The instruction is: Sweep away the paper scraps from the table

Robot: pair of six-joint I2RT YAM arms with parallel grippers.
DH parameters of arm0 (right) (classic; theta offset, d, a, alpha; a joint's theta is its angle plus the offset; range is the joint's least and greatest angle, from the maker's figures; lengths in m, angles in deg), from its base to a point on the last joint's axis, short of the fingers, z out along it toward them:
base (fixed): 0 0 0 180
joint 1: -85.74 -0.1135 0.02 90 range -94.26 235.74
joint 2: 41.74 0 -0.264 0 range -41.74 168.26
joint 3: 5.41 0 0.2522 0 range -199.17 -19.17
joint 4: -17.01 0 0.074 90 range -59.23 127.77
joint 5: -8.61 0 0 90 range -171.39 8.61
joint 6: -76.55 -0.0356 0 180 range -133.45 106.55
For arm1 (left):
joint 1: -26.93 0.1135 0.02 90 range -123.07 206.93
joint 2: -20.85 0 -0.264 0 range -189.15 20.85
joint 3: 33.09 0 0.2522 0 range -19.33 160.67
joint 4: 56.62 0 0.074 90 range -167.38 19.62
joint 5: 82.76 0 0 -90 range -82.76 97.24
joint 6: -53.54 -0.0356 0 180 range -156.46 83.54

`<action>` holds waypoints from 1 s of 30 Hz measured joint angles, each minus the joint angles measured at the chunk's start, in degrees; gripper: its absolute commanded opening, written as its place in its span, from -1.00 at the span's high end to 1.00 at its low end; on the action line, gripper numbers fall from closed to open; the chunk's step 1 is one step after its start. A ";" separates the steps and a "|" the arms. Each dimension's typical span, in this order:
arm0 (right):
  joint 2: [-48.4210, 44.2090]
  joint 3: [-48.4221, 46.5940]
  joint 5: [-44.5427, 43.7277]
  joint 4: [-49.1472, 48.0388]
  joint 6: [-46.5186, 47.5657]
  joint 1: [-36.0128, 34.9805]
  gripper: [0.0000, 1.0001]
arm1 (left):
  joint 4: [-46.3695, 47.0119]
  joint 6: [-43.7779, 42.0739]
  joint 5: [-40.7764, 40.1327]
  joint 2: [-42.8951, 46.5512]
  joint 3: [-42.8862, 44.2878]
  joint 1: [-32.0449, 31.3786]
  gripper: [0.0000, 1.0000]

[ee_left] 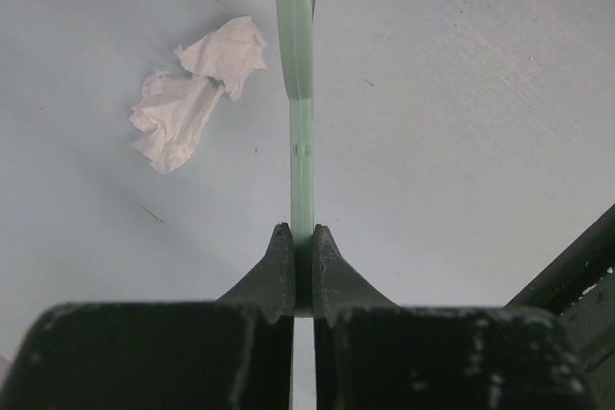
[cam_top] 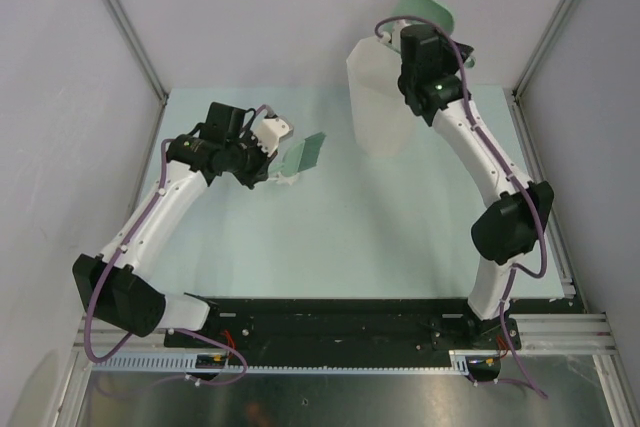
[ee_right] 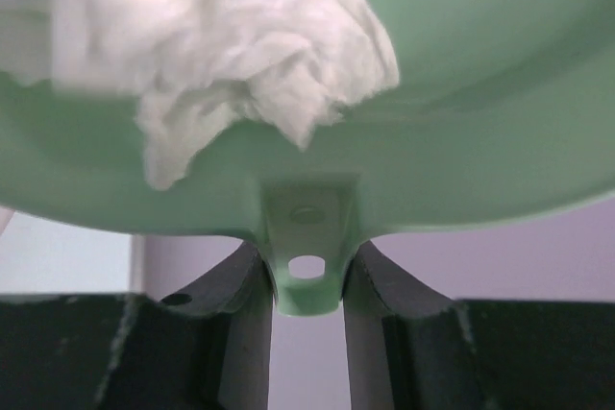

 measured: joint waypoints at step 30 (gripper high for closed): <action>-2.10 24.74 19.47 -61.31 57.72 1.42 0.92 | -0.02 -0.13 -0.15 0.04 -0.81 0.04 1.00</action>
